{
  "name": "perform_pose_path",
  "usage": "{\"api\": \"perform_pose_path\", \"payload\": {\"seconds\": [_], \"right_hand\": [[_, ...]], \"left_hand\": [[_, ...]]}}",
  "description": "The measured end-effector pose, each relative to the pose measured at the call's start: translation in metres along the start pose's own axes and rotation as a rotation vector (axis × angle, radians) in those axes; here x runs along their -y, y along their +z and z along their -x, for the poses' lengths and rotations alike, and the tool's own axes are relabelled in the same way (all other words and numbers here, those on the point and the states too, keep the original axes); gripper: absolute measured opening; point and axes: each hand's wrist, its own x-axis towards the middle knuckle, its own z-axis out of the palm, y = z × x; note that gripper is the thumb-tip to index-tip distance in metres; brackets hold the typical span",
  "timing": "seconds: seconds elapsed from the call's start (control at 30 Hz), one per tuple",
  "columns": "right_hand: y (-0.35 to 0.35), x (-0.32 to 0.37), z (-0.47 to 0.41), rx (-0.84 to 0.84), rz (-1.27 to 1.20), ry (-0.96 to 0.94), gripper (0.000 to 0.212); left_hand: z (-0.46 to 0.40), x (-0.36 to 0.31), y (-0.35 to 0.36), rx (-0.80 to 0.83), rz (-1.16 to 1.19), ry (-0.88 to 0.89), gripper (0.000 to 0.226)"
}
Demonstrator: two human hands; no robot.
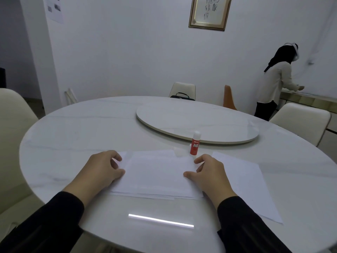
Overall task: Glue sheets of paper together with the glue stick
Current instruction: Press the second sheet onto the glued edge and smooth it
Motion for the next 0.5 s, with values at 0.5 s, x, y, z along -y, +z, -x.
{"api": "perform_pose_path", "payload": {"seconds": [0.5], "right_hand": [[0.03,0.025,0.002,0.371,0.524,-0.423,0.074]], "left_hand": [[-0.007,-0.034,0.047,0.384,-0.447,0.418,0.061]]}}
